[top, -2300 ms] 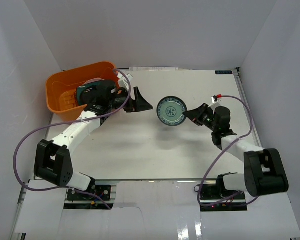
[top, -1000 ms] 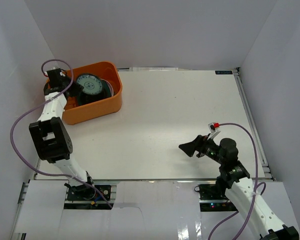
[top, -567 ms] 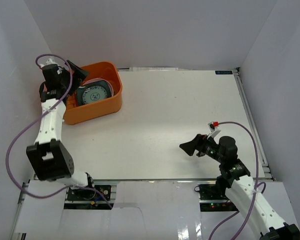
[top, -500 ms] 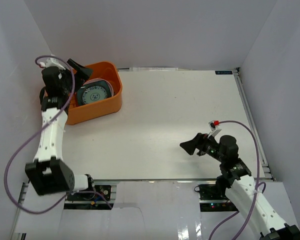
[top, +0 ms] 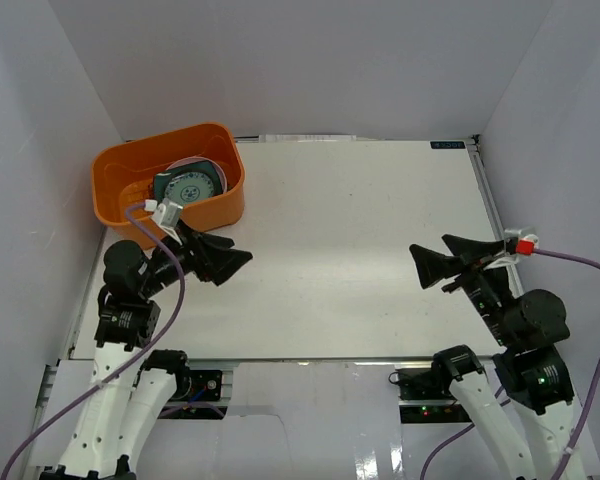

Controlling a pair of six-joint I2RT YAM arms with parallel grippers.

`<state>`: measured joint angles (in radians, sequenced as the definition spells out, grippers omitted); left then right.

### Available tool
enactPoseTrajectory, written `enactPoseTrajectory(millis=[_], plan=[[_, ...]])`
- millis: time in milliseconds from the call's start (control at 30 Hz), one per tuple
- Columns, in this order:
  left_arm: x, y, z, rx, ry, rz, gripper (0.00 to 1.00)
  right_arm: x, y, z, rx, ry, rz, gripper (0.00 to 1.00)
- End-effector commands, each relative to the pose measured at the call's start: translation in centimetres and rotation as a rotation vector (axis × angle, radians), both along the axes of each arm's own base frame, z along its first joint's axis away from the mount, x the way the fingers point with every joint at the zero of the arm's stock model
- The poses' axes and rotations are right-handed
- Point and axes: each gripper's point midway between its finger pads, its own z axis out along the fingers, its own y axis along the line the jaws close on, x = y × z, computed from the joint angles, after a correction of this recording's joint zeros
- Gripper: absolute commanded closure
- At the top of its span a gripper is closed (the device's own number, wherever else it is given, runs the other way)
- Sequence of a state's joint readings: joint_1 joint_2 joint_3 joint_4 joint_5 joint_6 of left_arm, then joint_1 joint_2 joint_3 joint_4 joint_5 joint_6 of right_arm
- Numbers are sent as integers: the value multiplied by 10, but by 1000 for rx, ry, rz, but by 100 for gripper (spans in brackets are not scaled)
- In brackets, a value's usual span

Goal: Place the plates into the plastic bin on the countertop

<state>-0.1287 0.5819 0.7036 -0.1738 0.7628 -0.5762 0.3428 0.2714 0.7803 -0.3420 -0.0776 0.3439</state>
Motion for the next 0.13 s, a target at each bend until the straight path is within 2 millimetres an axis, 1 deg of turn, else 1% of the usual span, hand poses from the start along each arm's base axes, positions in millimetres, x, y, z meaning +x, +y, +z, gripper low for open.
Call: enactPoseTrajectory(millis=[0,33,67,100], plan=[[-29,-14,-5,57,-82,-155,2,5,-13,-32,-94,62,-69,10],[-29,-14,-4,57,-85,-149,2,5,-12,-38,-91,78,-65,10],[-29,-15,2,53,-98,-150,2,6,-8,-45,-93,94,-46,10],[-29,-16,10,43,-111,-148,2,4,-6,-41,-86,86,-31,10]])
